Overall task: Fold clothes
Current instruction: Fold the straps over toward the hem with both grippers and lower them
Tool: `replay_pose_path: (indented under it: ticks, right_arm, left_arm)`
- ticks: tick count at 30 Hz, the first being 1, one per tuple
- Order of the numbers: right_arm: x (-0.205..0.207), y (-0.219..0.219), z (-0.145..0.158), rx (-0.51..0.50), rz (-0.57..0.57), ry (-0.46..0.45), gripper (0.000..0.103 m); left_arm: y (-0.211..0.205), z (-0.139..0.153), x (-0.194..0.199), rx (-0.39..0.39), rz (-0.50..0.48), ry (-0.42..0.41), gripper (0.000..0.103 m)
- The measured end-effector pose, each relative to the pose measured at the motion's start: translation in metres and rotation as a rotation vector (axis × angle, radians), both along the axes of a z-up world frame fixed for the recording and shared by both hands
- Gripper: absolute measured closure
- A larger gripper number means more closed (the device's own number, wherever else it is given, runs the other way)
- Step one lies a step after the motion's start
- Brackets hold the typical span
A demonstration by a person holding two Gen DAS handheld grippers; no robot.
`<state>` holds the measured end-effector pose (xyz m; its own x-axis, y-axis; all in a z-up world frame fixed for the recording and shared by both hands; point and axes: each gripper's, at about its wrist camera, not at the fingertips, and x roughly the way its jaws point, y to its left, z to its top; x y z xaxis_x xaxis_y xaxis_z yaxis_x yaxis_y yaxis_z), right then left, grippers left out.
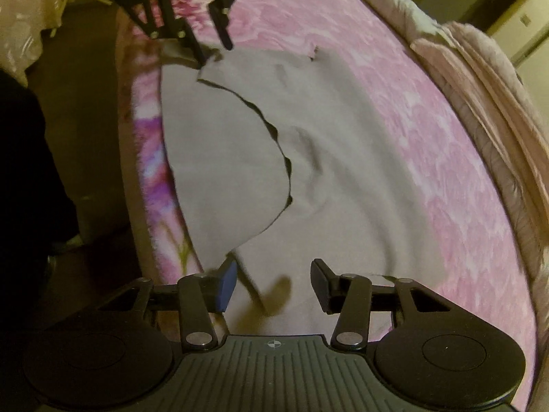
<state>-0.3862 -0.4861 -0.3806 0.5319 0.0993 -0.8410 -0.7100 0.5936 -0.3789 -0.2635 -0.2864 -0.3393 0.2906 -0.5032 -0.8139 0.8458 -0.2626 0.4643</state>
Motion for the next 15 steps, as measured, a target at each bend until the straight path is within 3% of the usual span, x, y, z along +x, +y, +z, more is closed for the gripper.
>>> replay_pose_path:
  ticks: [7,10,13,15]
  right_arm:
    - [-0.014,0.002,-0.024,-0.050,0.048,-0.090,0.062]
    - [-0.020,0.002,-0.029,-0.049,0.071,-0.139,0.073]
    - [-0.027,0.003,-0.033,-0.049,0.069,-0.195,0.098]
    - [-0.031,0.002,-0.034,-0.038,0.054,-0.239,0.103]
  left_arm:
    - [0.013,-0.015,-0.004,-0.040,-0.074,-0.070,0.079]
    - [0.017,-0.019,-0.004,-0.073,-0.097,-0.105,0.079]
    - [0.021,-0.022,-0.005,-0.096,-0.124,-0.146,0.079]
    - [0.023,-0.025,-0.006,-0.104,-0.153,-0.176,0.079]
